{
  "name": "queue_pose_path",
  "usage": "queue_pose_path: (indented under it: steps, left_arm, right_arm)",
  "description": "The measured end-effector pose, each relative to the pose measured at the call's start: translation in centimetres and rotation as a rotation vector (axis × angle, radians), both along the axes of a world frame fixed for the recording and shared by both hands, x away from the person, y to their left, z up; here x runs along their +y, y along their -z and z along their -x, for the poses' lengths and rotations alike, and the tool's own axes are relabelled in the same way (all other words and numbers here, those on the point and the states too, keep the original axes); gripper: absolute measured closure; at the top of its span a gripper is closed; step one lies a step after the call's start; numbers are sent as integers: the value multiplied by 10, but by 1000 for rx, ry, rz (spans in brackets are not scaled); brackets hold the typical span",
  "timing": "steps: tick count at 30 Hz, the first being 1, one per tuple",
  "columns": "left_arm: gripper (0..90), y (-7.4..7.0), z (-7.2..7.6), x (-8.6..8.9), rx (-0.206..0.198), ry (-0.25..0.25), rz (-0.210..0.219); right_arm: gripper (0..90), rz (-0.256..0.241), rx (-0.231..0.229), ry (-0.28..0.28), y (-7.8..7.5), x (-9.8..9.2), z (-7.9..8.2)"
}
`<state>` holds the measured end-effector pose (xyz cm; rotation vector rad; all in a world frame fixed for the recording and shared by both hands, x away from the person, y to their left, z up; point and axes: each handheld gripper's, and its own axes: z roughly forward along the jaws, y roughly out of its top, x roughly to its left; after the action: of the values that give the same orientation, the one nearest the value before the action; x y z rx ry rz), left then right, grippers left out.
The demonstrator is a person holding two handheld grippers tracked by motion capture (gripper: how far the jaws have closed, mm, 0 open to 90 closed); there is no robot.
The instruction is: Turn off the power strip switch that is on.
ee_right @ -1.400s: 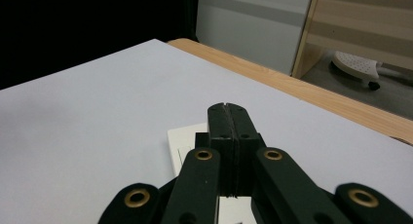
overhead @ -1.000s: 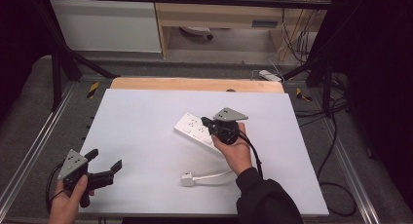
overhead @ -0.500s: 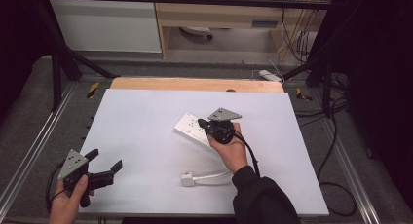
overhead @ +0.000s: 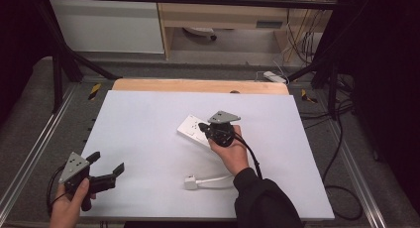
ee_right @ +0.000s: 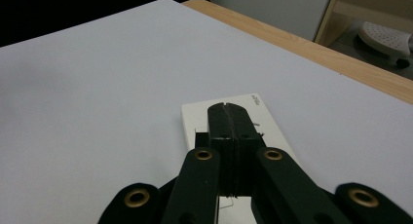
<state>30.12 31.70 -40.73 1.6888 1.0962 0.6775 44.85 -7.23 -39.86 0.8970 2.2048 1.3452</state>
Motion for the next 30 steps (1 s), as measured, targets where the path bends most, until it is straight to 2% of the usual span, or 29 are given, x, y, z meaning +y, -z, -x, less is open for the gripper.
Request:
queue_pose_path:
  steps: [30]
  left_arm:
    - [47, 1, 0, -2, 7, 12, -17]
  right_arm:
    - [900, 61, 43, -26, 15, 9, -4]
